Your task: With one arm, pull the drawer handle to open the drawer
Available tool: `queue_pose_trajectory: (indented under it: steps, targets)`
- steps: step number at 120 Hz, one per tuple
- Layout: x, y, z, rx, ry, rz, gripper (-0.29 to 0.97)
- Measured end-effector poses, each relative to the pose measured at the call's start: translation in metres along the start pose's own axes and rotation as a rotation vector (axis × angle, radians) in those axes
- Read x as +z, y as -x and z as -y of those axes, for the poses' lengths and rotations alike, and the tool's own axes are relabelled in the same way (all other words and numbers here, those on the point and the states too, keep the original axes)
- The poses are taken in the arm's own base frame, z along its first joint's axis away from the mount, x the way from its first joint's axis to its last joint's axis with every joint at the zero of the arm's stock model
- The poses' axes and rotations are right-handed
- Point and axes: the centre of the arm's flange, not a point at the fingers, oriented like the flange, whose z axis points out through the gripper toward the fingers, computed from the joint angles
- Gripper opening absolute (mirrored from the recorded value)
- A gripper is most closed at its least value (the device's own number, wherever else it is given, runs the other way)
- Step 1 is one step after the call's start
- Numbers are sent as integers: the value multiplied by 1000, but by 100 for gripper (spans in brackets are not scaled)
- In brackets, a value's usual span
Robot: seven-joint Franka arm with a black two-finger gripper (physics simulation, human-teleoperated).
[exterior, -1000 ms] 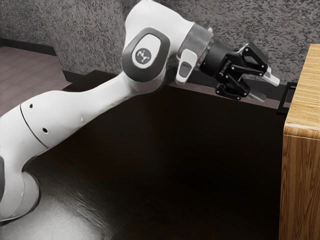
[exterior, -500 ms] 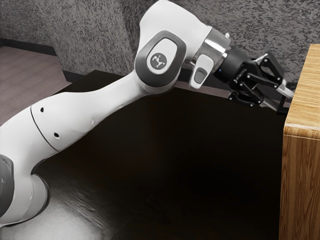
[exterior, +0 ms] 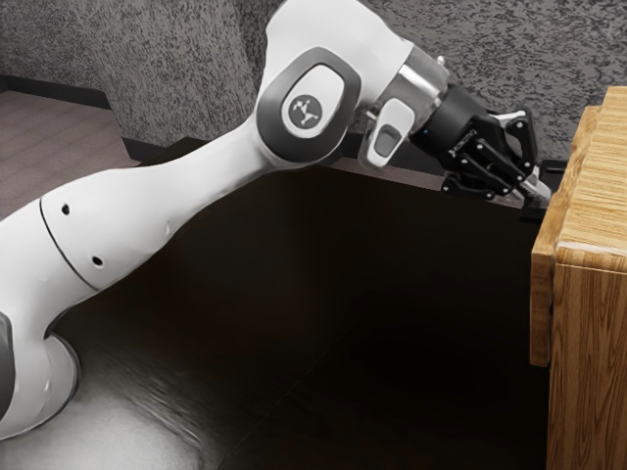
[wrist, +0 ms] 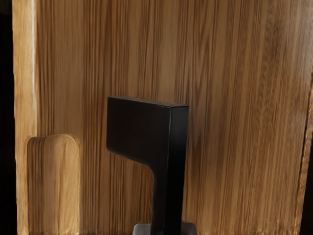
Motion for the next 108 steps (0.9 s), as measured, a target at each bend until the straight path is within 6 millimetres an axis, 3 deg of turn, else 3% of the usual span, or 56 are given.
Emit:
queue_pose_trajectory:
  steps: [21, 49, 66, 91, 108]
  targets:
    - [-23, 12, -19, -37, 28, 34, -10]
    - [-54, 32, -60, -111, 31, 58, -12]
    - [-74, 39, -74, -143, 28, 71, -2]
    - [-77, 28, -76, -151, 38, 36, -5]
    - [-92, 24, -84, -166, 28, 25, -9]
